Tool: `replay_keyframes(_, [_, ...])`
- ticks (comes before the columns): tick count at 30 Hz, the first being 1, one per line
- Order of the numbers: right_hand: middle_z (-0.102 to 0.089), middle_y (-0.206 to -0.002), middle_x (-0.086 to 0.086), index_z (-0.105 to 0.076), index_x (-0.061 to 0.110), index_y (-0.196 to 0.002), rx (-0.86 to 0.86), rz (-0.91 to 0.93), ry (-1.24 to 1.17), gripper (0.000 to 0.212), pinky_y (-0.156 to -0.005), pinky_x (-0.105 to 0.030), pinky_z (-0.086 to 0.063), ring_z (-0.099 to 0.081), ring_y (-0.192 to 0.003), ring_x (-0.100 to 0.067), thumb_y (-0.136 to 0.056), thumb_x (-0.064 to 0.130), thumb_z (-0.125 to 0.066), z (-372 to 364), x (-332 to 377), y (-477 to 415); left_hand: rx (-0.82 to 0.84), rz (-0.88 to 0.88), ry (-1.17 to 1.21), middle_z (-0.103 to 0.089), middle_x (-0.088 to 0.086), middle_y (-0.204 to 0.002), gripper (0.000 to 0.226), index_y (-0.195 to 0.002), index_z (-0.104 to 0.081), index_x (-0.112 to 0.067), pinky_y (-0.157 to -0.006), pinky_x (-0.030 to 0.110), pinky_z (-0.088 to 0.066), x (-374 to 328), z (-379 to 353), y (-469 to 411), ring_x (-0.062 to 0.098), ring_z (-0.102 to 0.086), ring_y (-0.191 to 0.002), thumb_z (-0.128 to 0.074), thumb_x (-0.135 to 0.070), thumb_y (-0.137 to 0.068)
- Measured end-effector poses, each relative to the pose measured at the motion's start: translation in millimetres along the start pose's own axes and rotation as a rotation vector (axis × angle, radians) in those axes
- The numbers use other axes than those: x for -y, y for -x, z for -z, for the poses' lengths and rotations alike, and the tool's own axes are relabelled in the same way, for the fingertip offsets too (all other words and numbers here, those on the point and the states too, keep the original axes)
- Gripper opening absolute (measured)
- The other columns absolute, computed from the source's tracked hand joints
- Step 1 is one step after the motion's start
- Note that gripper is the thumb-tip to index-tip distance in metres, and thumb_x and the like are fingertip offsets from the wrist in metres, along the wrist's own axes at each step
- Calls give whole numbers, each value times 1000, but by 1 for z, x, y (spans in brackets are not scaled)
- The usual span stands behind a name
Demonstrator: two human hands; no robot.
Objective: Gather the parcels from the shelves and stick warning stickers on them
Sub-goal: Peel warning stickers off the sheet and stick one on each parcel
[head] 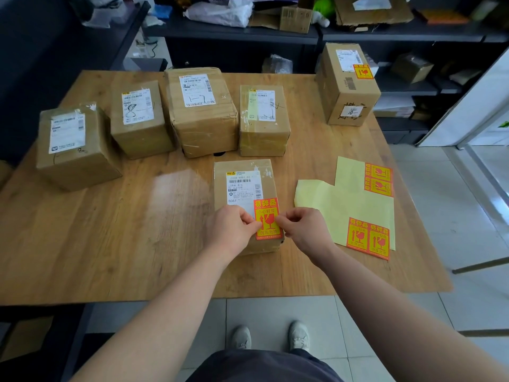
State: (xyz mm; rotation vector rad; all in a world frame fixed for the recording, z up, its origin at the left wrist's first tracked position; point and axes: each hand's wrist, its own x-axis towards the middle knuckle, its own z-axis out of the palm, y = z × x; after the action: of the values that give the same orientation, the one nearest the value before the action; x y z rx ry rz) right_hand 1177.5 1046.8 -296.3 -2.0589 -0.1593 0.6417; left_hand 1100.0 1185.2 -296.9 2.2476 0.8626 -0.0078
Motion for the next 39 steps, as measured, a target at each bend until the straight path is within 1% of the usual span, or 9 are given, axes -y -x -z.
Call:
replay_keyframes(11, [-67, -80, 2, -68, 15, -89, -53, 88, 100, 10, -58, -18, -49, -63, -71, -9, -85, 24, -72, -5, -5, 1, -70, -19, -47, -60, -9, -78, 30, -90, -54, -25, -51, 23, -33, -2, 2, 4, 11, -58, -73, -75, -42, -78])
replay_keyframes(15, [-60, -85, 4, -56, 21, -101, -93, 120, 150, 28, -60, -20, -49, -58, -75, -11, -81, 27, -75, -6, -4, 3, -80, -45, -55, -59, -10, -75, 27, -88, -55, -25, -51, 22, -34, 0, 1, 4, 10, -57, -70, -73, -44, -80])
replay_keyframes(19, [-53, -93, 7, -60, 26, -103, -87, 337, 398, 19, -68, -22, -49, -54, -81, -11, -86, 27, -69, -3, -1, 5, -100, -96, -61, -63, -8, -77, 16, -89, -59, -26, -49, 21, -31, 3, 3, 3, 10, -56, -67, -67, -40, -86])
replay_keyframes(22, [-48, -105, 1, -59, 25, -128, -13, 505, 613, 33, -81, -28, -49, -50, -95, -16, -95, 30, -55, -2, -5, 6, -85, -177, -113, -64, -7, -86, 21, -110, -66, -31, -49, 19, -29, 4, 3, 2, 11, -55, -71, -61, -38, -91])
replay_keyframes(25, [-45, -112, -3, -46, 29, -140, -6, 555, 780, 43, -88, -33, -46, -45, -100, -18, -98, 40, -43, 6, -11, 4, -57, -250, -165, -63, -2, -109, 35, -130, -58, -33, -54, 18, -33, 6, 1, 2, 12, -51, -80, -55, -36, -95])
replay_keyframes(29, [-32, -137, -6, -18, 34, -150, 48, 496, 935, 55, -104, -36, -37, -38, -121, -21, -99, 51, -27, 10, -18, 0, -134, -279, -266, -58, -5, -109, 42, -132, -56, -33, -75, 27, -39, 20, 2, 0, 14, -46, -93, -54, -45, -93])
replay_keyframes(32, [-5, -158, -5, -7, 30, -152, 55, 522, 974, 58, -117, -40, -13, -8, -144, -28, -100, 50, -24, 9, -18, -2, -217, -223, -275, -48, -2, -127, 54, -136, -52, -28, -94, 33, -34, 31, 6, -3, 20, -40, -114, -60, -51, -87])
replay_keyframes(35, [10, -160, -1, 0, 23, -153, 153, 708, 1045, 57, -119, -35, 10, 20, -145, -19, -103, 40, -20, 6, -14, -7, -180, -161, -152, -34, 1, -144, 63, -142, -43, -23, -106, 37, -32, 36, 6, -3, 23, -30, -131, -63, -46, -86])
replay_keyframes(39, [3, -161, -1, -3, 18, -153, 281, 817, 1104, 55, -117, -28, 11, 11, -147, -13, -104, 36, -20, -4, -11, -12, -165, -174, -124, -29, 2, -147, 65, -144, -38, -21, -106, 36, -33, 38, 3, -2, 22, -32, -134, -63, -42, -88])
